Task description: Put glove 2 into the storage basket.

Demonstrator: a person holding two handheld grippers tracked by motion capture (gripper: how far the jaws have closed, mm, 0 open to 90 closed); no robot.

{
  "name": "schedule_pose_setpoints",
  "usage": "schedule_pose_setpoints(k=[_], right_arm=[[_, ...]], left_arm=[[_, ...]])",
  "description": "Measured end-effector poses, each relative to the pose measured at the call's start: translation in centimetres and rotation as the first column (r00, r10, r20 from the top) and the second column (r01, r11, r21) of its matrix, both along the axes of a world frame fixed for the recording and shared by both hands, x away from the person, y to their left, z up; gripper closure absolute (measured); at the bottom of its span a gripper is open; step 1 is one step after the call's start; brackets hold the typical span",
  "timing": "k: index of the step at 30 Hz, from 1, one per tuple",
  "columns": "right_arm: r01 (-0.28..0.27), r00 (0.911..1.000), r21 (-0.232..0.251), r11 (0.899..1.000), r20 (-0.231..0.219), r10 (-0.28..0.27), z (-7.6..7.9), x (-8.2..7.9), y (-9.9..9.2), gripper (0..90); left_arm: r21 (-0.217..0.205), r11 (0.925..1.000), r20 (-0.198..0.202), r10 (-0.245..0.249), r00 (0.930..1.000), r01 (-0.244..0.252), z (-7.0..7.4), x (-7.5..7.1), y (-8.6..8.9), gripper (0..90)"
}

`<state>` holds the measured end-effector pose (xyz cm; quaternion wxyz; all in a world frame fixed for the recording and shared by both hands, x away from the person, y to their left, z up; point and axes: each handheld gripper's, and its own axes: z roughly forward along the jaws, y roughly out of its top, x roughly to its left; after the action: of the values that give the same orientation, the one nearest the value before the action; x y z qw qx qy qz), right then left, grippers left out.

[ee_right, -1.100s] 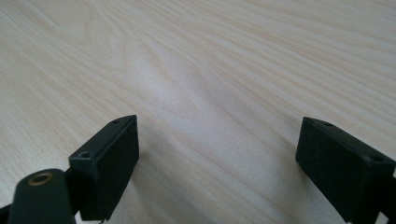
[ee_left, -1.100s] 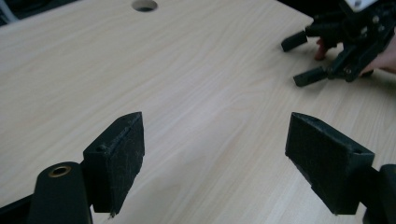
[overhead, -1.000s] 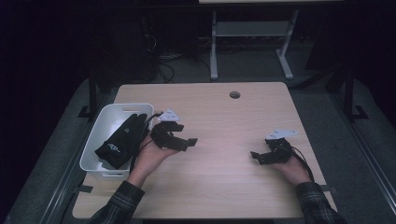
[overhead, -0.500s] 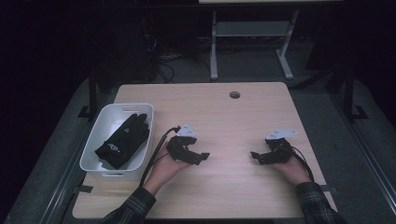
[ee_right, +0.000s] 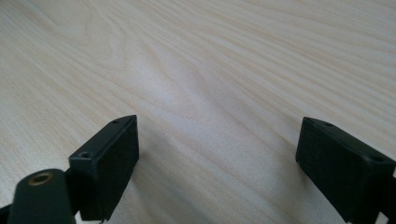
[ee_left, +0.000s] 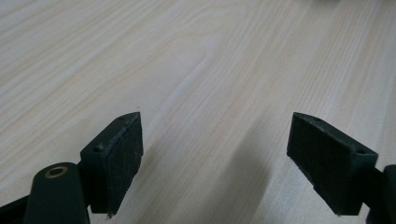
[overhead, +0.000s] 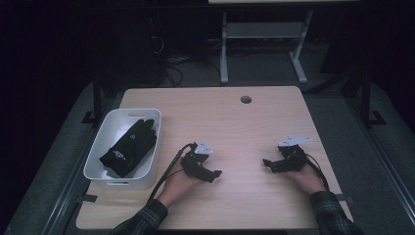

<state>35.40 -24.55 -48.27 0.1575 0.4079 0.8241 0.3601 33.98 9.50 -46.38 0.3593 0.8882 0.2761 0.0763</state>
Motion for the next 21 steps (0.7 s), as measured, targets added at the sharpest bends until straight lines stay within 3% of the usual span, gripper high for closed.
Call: schedule_pose_setpoints(k=[4, 8, 12, 21], right_arm=[[0.000, 1.0000, 0.000, 1.000, 0.000, 0.000, 0.0, 0.0, 0.0, 13.1], [0.002, 1.0000, 0.000, 1.000, 0.000, -0.002, 0.0, 0.0, 0.0, 13.1], [0.001, 1.0000, 0.000, 1.000, 0.000, -0.001, 0.0, 0.0, 0.0, 13.1], [0.000, 1.0000, 0.000, 1.000, 0.000, 0.000, 0.0, 0.0, 0.0, 13.1]], left_arm=[[0.022, 0.9997, -0.002, -0.011, 0.9999, 0.012, -0.6, -0.1, -0.2, 16.4], [0.041, 0.9988, 0.047, -0.029, 0.9985, 0.027, -0.9, -0.3, -0.5, 14.2], [-0.010, 0.9989, 0.078, -0.045, 0.9959, 0.046, -1.5, -0.5, -0.3, 12.2], [-0.010, 0.9987, 0.079, -0.050, 0.9957, 0.051, -1.5, -0.4, -0.3, 12.2]])
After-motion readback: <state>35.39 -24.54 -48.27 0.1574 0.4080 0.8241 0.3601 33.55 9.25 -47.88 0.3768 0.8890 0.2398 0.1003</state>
